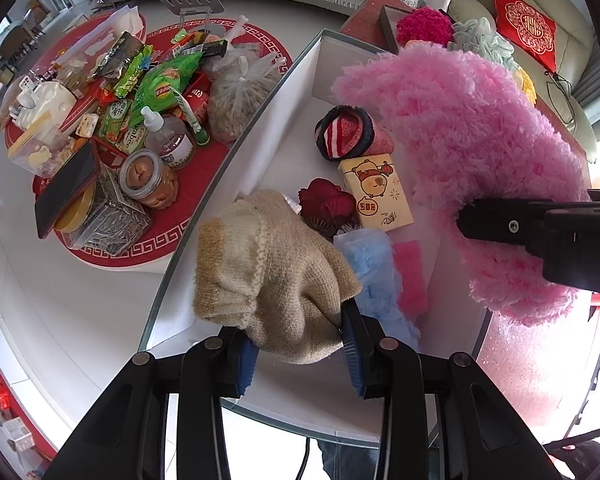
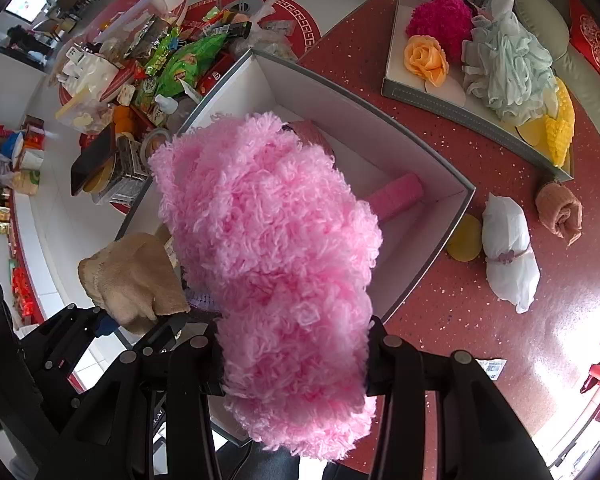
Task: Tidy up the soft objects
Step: 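Carry the beige glove with the left tool while the right tool carries the pink duster over the box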
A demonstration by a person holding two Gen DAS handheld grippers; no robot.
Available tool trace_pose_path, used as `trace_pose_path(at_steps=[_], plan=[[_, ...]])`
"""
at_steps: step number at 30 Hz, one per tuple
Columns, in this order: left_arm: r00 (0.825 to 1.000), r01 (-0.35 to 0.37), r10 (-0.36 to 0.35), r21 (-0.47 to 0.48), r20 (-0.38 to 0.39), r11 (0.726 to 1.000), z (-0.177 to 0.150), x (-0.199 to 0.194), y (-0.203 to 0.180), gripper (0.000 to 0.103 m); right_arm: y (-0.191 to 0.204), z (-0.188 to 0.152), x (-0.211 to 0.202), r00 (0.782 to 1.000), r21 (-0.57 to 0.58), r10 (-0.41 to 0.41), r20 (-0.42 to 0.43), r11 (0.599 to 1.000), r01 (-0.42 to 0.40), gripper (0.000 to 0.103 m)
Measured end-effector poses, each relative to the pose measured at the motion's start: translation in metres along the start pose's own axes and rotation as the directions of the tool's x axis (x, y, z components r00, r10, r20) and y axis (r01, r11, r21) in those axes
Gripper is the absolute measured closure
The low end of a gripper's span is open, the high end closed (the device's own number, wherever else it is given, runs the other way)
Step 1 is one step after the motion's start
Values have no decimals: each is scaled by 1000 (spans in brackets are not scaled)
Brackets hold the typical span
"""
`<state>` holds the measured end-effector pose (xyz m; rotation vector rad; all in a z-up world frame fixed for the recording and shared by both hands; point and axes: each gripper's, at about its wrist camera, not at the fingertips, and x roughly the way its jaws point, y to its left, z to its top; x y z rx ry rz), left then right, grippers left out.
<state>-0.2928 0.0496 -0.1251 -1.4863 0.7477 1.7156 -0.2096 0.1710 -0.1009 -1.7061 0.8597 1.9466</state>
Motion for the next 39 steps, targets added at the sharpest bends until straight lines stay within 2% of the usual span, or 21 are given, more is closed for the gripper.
trace_pose_path(at_steps=[13, 39], plan=[[1000, 2, -2, 33, 3, 999, 1, 0, -3, 65, 4, 1, -3, 1000, 2, -12, 19, 1000, 12, 55], [999, -7, 8, 33, -31, 999, 1, 11, -5, 65, 5, 3, 3, 1000, 0, -22, 8, 1000, 22, 54]])
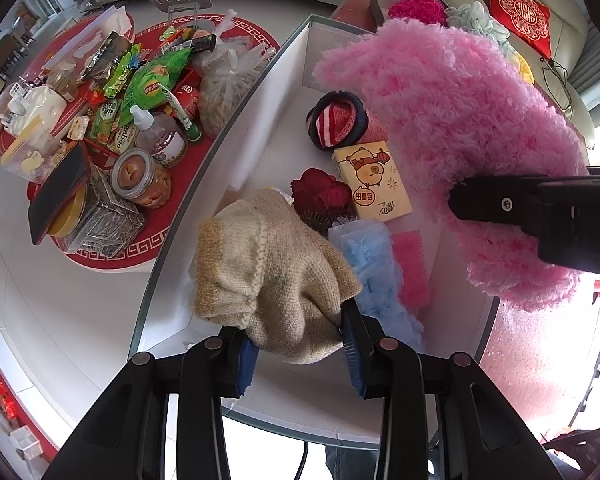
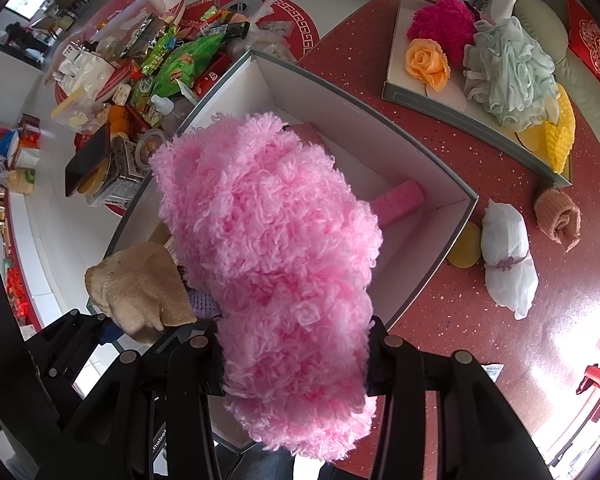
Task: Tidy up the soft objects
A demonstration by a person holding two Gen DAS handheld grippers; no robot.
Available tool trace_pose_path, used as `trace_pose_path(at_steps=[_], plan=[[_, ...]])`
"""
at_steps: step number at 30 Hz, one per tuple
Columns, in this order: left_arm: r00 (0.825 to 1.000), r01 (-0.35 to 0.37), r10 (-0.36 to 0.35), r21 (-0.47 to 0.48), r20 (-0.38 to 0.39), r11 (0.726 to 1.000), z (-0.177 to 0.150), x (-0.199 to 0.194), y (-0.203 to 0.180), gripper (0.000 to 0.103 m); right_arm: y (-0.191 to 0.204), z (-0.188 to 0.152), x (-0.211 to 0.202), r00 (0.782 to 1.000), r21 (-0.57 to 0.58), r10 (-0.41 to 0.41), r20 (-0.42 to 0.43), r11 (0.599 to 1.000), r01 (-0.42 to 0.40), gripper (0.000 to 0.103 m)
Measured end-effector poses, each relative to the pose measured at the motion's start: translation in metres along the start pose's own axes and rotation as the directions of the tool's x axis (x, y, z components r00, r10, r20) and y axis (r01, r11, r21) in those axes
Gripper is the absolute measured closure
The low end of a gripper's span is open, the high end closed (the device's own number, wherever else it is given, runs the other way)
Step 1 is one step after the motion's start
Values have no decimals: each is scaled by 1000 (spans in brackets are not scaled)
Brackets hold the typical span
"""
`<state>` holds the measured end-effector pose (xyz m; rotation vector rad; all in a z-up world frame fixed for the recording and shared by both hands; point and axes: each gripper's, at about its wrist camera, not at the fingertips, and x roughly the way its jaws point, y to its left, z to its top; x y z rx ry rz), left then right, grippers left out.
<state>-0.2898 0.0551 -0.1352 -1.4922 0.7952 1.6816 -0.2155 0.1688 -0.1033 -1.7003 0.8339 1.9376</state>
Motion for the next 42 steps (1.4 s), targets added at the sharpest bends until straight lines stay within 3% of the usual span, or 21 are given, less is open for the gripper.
trace_pose_path(at_steps=[4, 5, 7, 8, 9, 11, 15, 18, 20, 22, 23, 26, 29, 36, 42], plan=[[1000, -5, 5, -3, 3, 1000, 1, 0, 0, 65, -1, 1, 2, 1000, 0, -2, -2, 1000, 2, 54], [1000, -11, 11, -2, 3, 1000, 2, 0, -1, 60, -1, 1, 1, 1000, 0, -6, 1, 1000, 6, 53], [999, -34, 34, -4, 11, 999, 3, -1, -1, 31, -1, 0, 1, 1000, -5, -6, 8, 1000, 6, 44], [999, -50, 50, -9, 20, 999, 3, -2, -1, 12, -2, 0, 0, 1000, -4, -3, 10, 1000, 3, 32], [998, -59, 60, -14, 34, 998, 3, -6, -2, 6, -2, 0, -1, 1000, -2, 0, 17, 1000, 0, 25], [996, -77, 77, -10, 41, 997, 4, -8, -4, 6, -4, -1, -5, 999, 2, 19, 32, 1000, -19, 15], [983, -178, 177, 17, 51, 984, 7, -10, -12, 6, -8, -3, -14, 997, 6, 28, 71, 1000, -29, 12], [969, -204, 201, 3, 146, 979, 3, -29, -13, 6, -15, -8, -25, 994, 20, 37, 102, 999, -39, 8], [949, -196, 197, -29, 246, 980, -1, -55, -12, 6, -21, -12, -35, 991, 34, 36, 128, 999, -41, 8], [932, -218, 229, -68, 282, 974, -1, -73, -10, 5, -24, -16, -45, 987, 33, 37, 154, 999, -42, 8], [934, -222, 238, -88, 267, 971, -1, -80, -8, 1, -24, -18, -50, 985, 27, 37, 167, 999, -43, 8], [959, -119, 147, -128, 244, 985, 1, -86, 2, 1, -23, -26, -64, 979, -1, 32, 201, 999, -33, 8], [958, -148, 182, -163, 222, 975, -1, -85, 4, 1, -22, -35, -72, 976, -23, 31, 213, 999, -27, 8], [979, -126, 147, -148, 143, 981, -24, -82, -1, 1, -18, -55, -83, 975, -68, -20, 222, 997, 36, 8], [980, -137, 158, -171, 119, 976, -40, -82, -3, 1, -20, -64, -83, 975, -76, -35, 221, 996, 53, 8]])
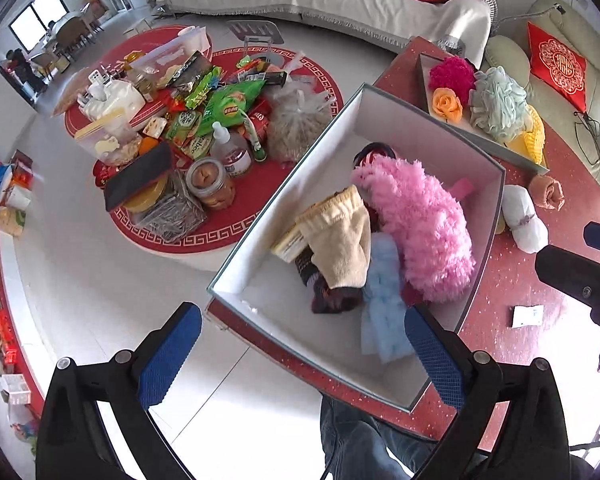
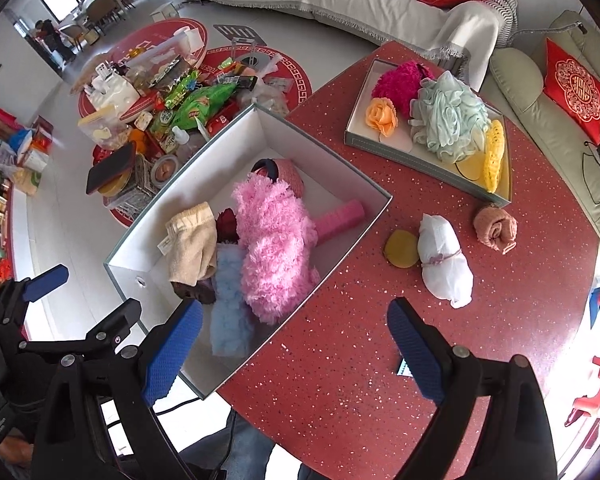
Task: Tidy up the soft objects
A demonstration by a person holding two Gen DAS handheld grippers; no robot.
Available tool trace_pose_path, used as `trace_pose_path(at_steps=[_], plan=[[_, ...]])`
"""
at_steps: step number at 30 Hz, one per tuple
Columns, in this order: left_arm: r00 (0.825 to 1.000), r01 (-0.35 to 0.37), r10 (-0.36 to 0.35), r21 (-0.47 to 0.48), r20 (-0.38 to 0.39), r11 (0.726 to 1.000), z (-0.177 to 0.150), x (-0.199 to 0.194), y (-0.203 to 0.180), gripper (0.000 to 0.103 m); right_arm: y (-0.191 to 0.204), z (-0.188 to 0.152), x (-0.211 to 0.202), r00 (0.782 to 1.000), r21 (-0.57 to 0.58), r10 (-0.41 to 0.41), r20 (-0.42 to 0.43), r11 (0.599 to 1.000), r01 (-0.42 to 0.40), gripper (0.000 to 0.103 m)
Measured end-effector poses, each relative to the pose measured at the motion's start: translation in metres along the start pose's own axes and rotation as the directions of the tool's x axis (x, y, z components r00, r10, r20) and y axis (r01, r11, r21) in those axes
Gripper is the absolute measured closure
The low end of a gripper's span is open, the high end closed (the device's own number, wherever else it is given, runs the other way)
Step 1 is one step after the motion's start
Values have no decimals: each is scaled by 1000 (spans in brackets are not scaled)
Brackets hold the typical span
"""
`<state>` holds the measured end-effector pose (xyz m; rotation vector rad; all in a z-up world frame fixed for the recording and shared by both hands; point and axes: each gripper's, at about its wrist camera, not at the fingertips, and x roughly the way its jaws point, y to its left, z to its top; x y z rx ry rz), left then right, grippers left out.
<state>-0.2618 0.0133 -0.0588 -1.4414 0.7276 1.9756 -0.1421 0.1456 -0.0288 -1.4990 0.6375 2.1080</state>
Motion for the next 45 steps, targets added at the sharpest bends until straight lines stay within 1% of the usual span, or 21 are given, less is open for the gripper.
trace_pose_path(at_steps=[7, 14, 45], plan=[[999, -33, 33, -3, 3, 999, -6, -5, -2, 1, 6, -7, -1, 1000, -38, 4, -5, 999, -4, 8], [999, -42, 42, 3, 3, 999, -10, -8, -4, 1, 9, -9, -2, 1000, -51, 11, -5, 999, -11, 8], [999, -41, 41, 7, -10, 999, -10, -8, -5, 1, 11, -8, -2, 1000, -44, 23, -3, 999, -23, 8]])
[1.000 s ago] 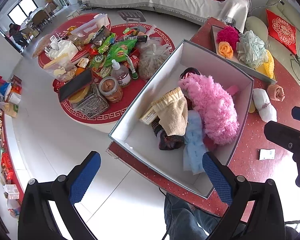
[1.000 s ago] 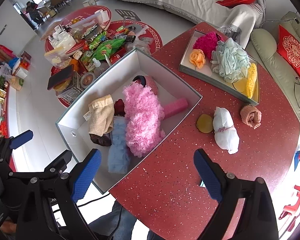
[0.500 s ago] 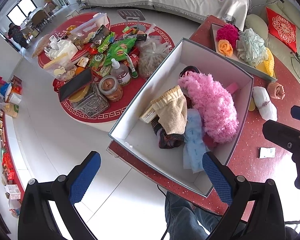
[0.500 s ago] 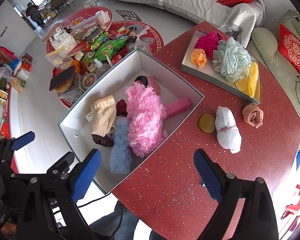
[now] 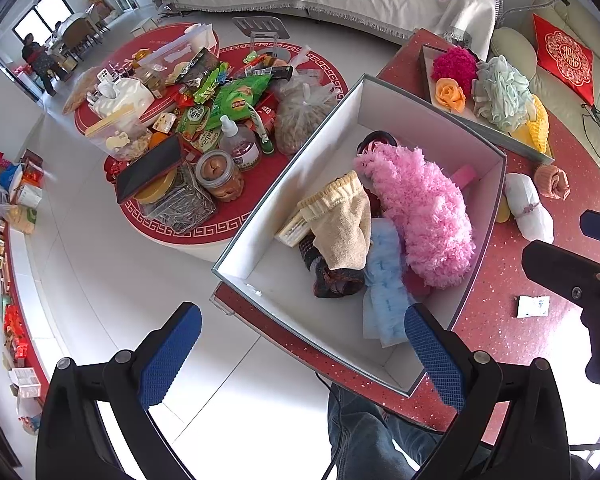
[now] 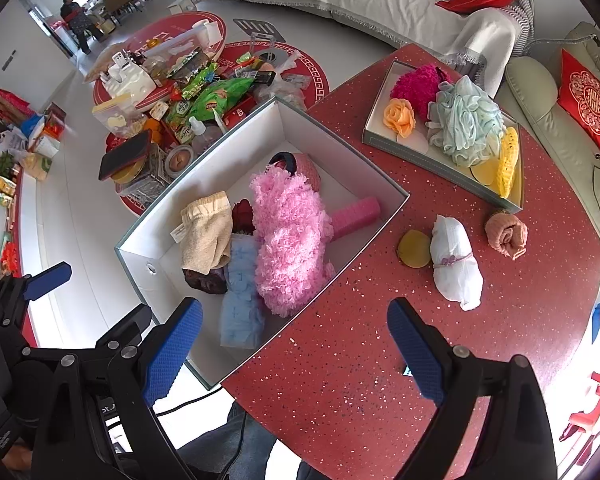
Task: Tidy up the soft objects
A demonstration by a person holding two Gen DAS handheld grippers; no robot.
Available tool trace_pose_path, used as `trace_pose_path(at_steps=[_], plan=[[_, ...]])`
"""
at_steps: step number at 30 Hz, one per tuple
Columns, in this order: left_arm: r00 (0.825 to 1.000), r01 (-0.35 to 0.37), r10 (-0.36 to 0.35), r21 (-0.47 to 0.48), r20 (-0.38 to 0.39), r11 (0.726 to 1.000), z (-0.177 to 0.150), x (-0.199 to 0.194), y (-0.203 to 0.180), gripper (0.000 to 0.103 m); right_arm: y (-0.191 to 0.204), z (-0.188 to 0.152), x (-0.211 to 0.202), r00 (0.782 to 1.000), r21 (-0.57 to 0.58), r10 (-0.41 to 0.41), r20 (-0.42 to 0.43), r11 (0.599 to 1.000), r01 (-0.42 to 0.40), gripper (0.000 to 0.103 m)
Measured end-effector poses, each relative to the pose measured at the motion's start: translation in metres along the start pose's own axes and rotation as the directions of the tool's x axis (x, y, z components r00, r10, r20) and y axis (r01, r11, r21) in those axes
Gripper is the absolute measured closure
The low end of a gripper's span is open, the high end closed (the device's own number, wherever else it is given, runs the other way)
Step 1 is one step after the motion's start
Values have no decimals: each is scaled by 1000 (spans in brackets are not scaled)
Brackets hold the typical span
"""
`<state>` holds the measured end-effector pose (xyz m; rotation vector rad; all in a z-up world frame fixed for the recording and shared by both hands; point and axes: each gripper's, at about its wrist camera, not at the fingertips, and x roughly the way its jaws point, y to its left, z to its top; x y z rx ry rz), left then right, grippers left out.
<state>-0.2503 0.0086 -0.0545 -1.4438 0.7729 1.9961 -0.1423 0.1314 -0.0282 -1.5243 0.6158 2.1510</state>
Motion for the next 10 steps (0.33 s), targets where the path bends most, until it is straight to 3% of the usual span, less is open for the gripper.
trace_pose_path(at_steps=[10], plan=[[999, 41, -41, -18, 19, 999, 3, -1, 0, 1, 1, 0, 1, 1000, -1, 1, -3, 1000, -1, 8]])
